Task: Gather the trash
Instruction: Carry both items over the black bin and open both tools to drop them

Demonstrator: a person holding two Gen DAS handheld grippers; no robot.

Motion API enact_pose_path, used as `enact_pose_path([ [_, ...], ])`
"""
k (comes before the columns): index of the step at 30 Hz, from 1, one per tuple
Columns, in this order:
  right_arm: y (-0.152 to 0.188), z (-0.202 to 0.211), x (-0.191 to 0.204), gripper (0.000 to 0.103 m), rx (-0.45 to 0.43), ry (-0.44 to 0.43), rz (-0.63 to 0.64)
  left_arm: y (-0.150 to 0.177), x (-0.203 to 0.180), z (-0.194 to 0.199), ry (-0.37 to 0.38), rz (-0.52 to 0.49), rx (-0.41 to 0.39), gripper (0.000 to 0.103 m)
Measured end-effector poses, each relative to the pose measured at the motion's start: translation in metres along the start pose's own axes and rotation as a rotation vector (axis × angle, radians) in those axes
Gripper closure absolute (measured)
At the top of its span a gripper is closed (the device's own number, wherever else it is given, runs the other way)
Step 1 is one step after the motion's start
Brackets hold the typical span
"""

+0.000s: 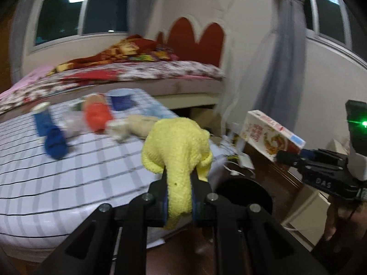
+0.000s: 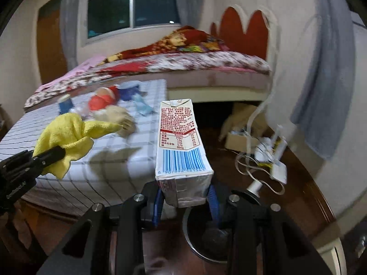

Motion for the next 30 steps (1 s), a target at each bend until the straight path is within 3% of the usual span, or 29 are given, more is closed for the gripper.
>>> enact_pose_path([
  [12,0.053,-0.016,-0.086,0.068,0.102,0.072,-0.059,0.021,-0.101,-0.068,0.177,-0.093,0.145,0.087],
  [21,0.084,-0.07,-0.118,0.067,0.224,0.009,-0.063,0.046,-0.12,-0.132,0.215,-0.079,0.287,0.086],
  [22,0.086,-0.076,-0.119,0.067,0.235,0.001,-0.064,0.048,-0.12,-0.137,0.226,-0.071,0.299,0.082],
  [23,0.088,-0.085,-0.121,0.067,0.253,-0.009,-0.065,0.051,-0.121,-0.142,0.235,-0.06,0.32,0.07],
  [24,0.092,-0.096,-0.123,0.057,0.277,-0.021,-0.067,0.053,-0.12,-0.145,0.227,-0.054,0.331,0.057],
  [25,0.097,-0.108,-0.127,0.042,0.312,-0.028,-0.083,0.054,-0.118,-0.147,0.2,-0.048,0.337,0.027],
  [26,0.102,-0.116,-0.133,0.01,0.339,-0.022,-0.105,0.054,-0.116,-0.146,0.173,-0.042,0.325,0.012],
  [27,0.107,-0.123,-0.142,0.003,0.354,0.012,-0.13,0.054,-0.113,-0.142,0.147,-0.038,0.308,0.01],
  [30,0.113,-0.125,-0.159,0.002,0.375,0.073,-0.171,0.054,-0.104,-0.126,0.08,-0.022,0.288,0.001],
])
Point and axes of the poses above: each gripper's, at about its wrist camera, not at the fingertips, and z roughly against the way its jaws point, x to its left, y to its underside, the point moved 3 cm from there along -z, roughly the way its jaws point, and after that the axes turned 8 degrees about y, right-handed, at the moved point
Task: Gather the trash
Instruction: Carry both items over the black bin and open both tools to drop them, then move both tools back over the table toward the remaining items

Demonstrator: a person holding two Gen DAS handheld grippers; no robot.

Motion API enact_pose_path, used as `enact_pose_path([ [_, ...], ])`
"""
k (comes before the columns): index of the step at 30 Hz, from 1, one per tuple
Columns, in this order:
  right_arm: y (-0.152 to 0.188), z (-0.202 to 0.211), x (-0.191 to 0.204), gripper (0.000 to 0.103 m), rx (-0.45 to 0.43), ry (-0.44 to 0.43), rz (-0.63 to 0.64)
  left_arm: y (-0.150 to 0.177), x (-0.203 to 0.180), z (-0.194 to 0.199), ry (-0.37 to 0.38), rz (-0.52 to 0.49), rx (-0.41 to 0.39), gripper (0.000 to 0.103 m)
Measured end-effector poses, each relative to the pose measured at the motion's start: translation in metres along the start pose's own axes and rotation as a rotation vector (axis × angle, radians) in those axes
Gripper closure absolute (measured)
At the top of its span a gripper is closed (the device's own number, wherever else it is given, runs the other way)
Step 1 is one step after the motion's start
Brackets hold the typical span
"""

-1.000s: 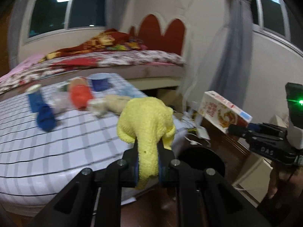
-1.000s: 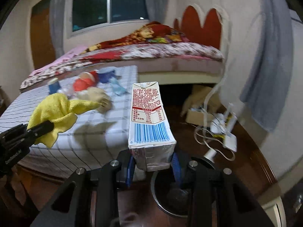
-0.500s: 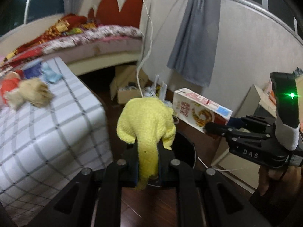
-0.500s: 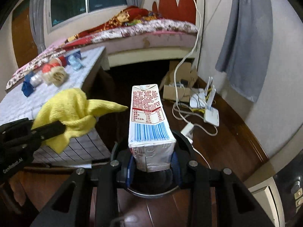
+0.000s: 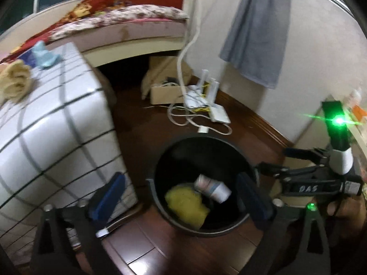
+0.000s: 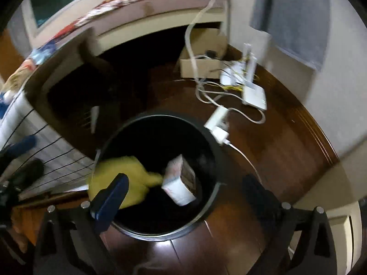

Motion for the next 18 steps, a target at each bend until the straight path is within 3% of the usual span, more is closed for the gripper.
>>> enact_pose_path([
  [8,-0.001,0.027,0.003,0.001,-0.074,0.04,-0.015,0.009,0.017,0.014,-0.092,0.031,-0.018,0.001],
  [18,0.01,0.055,0.03,0.001,-0.117,0.039,0.022,0.006,0.024,0.032,-0.134,0.037,-0.052,0.001],
])
Point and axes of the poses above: each gripper's, at about its wrist camera, not at the fingertips, and z roughly against the way its jaws point, x to its left, y to its underside, the point moved 3 cm from there along -z, roughly the way its jaws point, and after that the axes turned 8 degrees about y, right-handed, at the moved point
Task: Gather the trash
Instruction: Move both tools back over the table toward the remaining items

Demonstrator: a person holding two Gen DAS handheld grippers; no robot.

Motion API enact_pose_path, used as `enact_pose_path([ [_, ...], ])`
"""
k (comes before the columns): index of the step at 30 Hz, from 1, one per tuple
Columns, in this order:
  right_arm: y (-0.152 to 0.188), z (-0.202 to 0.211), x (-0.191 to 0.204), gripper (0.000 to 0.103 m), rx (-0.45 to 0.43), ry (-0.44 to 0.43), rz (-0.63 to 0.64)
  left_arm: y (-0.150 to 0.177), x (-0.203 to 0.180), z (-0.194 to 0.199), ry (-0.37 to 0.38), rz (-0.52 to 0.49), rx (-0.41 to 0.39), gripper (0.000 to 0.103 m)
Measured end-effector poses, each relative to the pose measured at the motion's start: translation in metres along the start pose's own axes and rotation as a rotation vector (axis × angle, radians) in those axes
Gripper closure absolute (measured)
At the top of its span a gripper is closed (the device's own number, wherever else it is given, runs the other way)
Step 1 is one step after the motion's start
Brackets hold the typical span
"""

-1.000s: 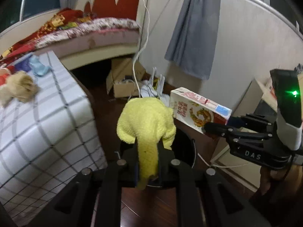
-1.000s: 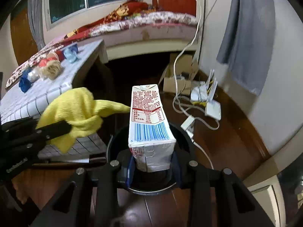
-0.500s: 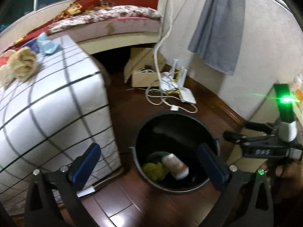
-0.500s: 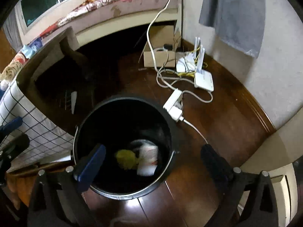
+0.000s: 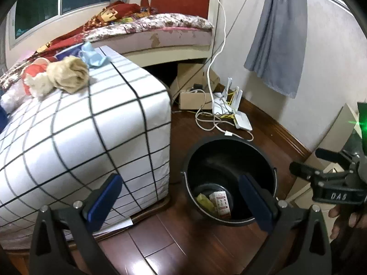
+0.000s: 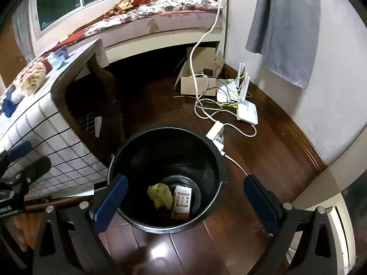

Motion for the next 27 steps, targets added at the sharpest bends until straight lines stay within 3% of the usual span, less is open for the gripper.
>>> enact_pose_path([
  [9,0.0,0.03,0.025,0.001,-0.06,-0.011,0.017,-0.004,0.009,0.027,-0.036,0.002,-0.037,0.001],
  [27,-0.026,0.07,0.111,0.001,-0.187,-0.122,0.128,0.004,0.088,0.09,-0.185,0.103,-0.124,0.001],
])
Point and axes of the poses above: each gripper's, at about its wrist camera, not at the fingertips, and z roughly against the way its jaws point, x to its left, y to its underside, the point moved 3 cm from there along -z, roughly the way its jaws point, and after that the axes turned 8 degrees about y, right-handed, at the moved point
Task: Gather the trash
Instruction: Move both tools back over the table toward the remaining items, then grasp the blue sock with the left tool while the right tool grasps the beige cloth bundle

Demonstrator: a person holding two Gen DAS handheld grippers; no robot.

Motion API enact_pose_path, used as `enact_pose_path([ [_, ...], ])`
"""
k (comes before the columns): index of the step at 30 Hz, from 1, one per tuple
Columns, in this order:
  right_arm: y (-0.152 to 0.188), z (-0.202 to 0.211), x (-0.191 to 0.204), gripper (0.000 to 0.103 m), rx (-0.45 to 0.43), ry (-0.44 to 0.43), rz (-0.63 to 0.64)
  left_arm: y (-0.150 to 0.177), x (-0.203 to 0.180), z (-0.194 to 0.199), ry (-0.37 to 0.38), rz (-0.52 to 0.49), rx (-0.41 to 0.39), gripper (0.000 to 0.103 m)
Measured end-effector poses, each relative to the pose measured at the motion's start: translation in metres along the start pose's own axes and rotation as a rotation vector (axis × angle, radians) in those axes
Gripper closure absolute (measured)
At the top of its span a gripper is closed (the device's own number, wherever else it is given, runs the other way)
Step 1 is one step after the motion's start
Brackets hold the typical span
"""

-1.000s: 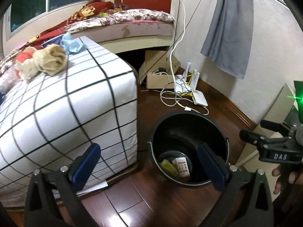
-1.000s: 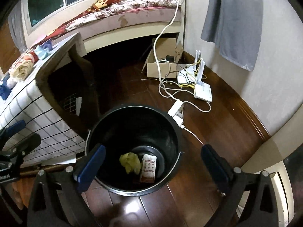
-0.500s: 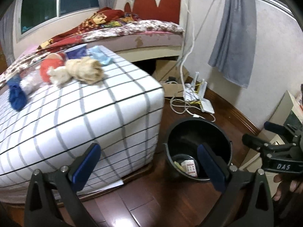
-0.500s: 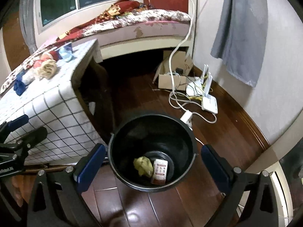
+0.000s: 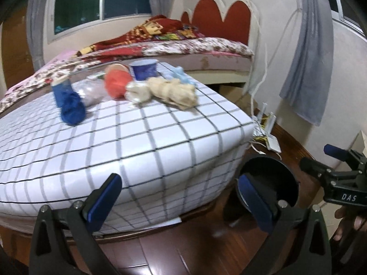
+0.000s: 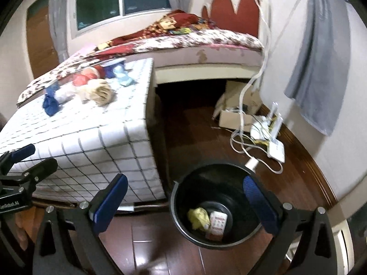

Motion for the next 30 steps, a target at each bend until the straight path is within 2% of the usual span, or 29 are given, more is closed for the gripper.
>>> enact_pose_path([
  [8,-0.031,0.0,0.059,0.001,-0.076,-0.093,0.075,-0.01,0.067,0.023,-0.078,0.08,-0.061,0.001],
  [11,-0.045,-0.014,0.082,0.001,-0.049,-0.147,0.122,-0.015,0.095,0.024,-0.116,0.099,-0.069,0.001],
  [14,-0.06,-0.024,0.104,0.001,-0.036,-0.143,0.177,-0.025,0.119,0.018,-0.163,0.102,-0.075,0.001],
  [17,-0.077,-0.037,0.119,0.001,-0.032,-0.168,0.174,-0.036,0.142,0.009,-0.188,0.128,-0.085,0.002],
  [19,-0.087,-0.046,0.126,0.001,-0.032,-0.177,0.179,-0.042,0.154,-0.001,-0.194,0.148,-0.076,0.006],
  [24,-0.108,-0.074,0.148,0.016,-0.006,-0.191,0.225,-0.058,0.181,-0.025,-0.196,0.199,-0.056,0.007],
  [30,-0.118,-0.102,0.16,0.023,0.028,-0.183,0.243,-0.072,0.192,-0.052,-0.172,0.242,-0.022,0.007],
])
Point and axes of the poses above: each gripper's, at about its wrist camera, not at the fingertips, and z roughly against the way its jaws point, x to its left, y to its underside, the point moved 3 cm from there along -z, roughly the way its jaws point, and after that the axes turned 8 degrees about y, right-handed, at the moved point
